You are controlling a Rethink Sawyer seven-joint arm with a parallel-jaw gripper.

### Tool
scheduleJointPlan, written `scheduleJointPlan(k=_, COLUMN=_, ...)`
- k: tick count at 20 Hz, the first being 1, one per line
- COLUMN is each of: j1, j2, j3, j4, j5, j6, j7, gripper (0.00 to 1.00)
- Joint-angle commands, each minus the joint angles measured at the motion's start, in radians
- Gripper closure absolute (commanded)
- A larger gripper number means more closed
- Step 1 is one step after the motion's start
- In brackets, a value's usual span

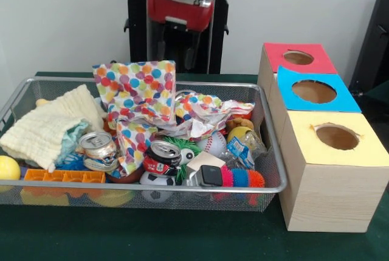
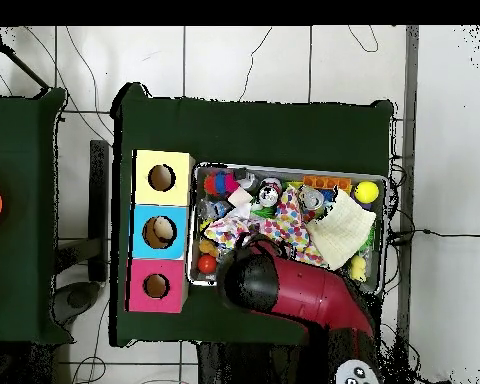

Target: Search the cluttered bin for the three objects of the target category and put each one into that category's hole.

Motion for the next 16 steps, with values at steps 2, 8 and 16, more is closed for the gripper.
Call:
scheduleJointPlan(k=2, j1=0.088, j2=-0.027, j3=0.013, j4=-0.020, j5=0.075, j6=0.117, j7=0.231, gripper=0.00)
scheduleJointPlan(k=8, j1=0.136, j2=0.071, j3=0.017, j4=-0.021, j5=0.161, j6=-0.009, j7=0.303, gripper=0.00)
scheduleJointPlan(k=16, j1=0.108, j2=0.181, j3=0.054, j4=-0.049, j5=0.246, j6=-0.124, j7=0.281, gripper=0.00)
